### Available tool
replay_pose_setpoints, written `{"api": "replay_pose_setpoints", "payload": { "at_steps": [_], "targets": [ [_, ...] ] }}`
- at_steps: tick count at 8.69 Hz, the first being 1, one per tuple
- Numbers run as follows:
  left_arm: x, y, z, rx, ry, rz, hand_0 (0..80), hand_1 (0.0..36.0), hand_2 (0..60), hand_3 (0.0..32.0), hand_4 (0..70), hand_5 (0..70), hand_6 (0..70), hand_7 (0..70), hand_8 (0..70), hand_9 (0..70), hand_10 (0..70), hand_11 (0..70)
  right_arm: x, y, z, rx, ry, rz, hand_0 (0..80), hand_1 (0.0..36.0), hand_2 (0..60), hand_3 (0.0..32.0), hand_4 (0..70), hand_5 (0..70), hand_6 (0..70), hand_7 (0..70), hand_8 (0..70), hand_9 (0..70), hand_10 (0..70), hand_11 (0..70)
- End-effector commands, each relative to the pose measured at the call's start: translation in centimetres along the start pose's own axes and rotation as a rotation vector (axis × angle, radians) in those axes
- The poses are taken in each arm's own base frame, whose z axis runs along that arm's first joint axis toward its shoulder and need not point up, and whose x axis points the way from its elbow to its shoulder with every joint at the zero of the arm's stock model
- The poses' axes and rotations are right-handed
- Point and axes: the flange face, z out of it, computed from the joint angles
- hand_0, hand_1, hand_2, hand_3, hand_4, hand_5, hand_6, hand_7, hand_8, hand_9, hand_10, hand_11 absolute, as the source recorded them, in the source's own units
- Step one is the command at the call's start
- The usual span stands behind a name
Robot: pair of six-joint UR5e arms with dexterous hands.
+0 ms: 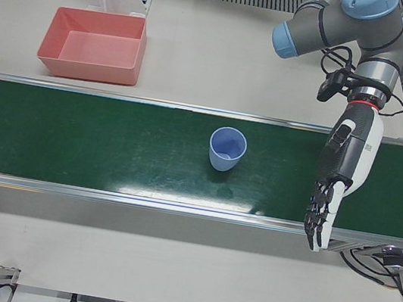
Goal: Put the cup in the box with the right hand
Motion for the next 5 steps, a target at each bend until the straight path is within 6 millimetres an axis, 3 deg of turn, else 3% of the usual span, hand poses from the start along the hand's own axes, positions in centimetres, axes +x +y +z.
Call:
{"api": "replay_pose_setpoints", "payload": {
  "at_steps": [1, 2, 3, 5],
  "targets": [
    [0.0, 0.0, 0.0, -0.001, 0.000, 0.000, 0.0, 0.0, 0.0, 0.0, 0.0, 0.0, 0.0, 0.0, 0.0, 0.0, 0.0, 0.0, 0.6, 0.0, 0.0, -0.001, 0.013, 0.000, 60.6, 27.9, 3.0, 0.0, 0.0, 8.5, 3.2, 3.3, 3.3, 1.9, 0.0, 0.0],
    [0.0, 0.0, 0.0, -0.001, 0.000, 0.000, 0.0, 0.0, 0.0, 0.0, 0.0, 0.0, 0.0, 0.0, 0.0, 0.0, 0.0, 0.0, 0.9, 0.2, 0.1, -0.006, 0.016, 0.003, 60.6, 27.8, 2.8, 0.0, 0.0, 8.6, 3.0, 1.9, 3.4, 2.1, 0.0, 0.0],
    [0.0, 0.0, 0.0, -0.001, 0.000, 0.000, 0.0, 0.0, 0.0, 0.0, 0.0, 0.0, 0.0, 0.0, 0.0, 0.0, 0.0, 0.0, 1.0, 0.4, 0.6, -0.075, -0.007, 0.014, 56.6, 25.1, 3.5, 0.0, 0.0, 7.9, 2.4, 0.0, 3.6, 2.5, 0.0, 0.0],
    [0.0, 0.0, 0.0, 0.001, 0.000, 0.000, 0.0, 0.0, 0.0, 0.0, 0.0, 0.0, 0.0, 0.0, 0.0, 0.0, 0.0, 0.0, 2.1, -2.9, 0.7, -0.128, -0.027, 0.025, 52.1, 21.9, 6.2, 0.0, 0.0, 6.9, 2.2, 0.2, 3.3, 3.1, 0.0, 0.0]
  ]
}}
